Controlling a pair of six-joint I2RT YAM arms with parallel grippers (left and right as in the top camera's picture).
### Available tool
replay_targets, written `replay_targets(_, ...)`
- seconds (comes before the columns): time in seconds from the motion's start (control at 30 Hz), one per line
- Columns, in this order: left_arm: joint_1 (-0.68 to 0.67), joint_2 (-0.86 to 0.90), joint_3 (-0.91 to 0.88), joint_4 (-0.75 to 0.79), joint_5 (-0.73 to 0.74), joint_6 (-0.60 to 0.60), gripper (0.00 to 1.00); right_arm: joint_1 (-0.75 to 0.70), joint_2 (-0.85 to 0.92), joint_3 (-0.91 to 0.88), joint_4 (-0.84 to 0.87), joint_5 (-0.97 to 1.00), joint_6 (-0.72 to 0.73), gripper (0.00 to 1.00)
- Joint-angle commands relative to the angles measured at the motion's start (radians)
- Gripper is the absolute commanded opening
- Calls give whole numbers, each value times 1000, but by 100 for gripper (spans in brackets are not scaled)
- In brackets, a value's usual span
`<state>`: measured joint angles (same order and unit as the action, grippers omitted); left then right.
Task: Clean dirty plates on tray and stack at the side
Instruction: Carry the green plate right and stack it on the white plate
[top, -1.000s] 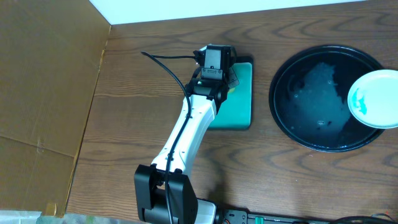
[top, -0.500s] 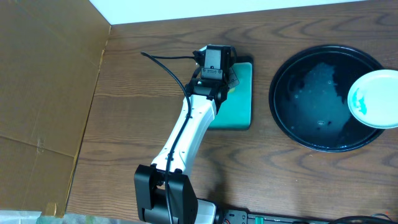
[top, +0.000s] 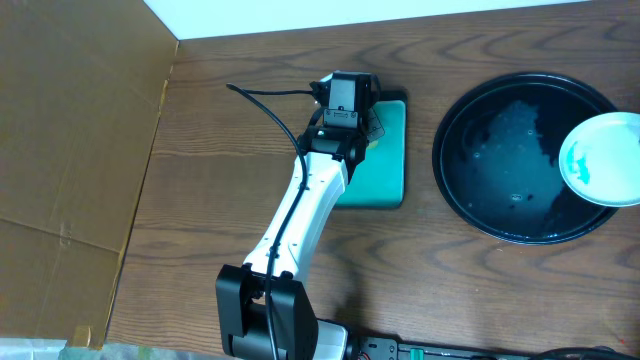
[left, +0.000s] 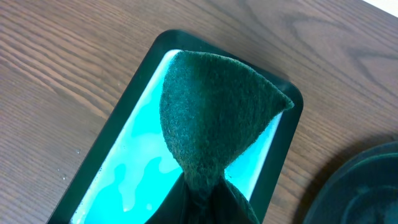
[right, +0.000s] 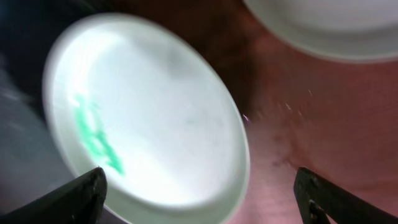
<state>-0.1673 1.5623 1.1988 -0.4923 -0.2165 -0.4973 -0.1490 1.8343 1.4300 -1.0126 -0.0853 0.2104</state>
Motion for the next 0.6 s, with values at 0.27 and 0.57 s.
replay_targets(0.27, 5, 3, -4, 0, -20, -2, 7, 13, 6, -148, 148, 61, -2, 88)
replay_targets(0.57, 5, 3, -4, -1, -20, -2, 7, 13, 6, -250, 318, -26, -2, 47)
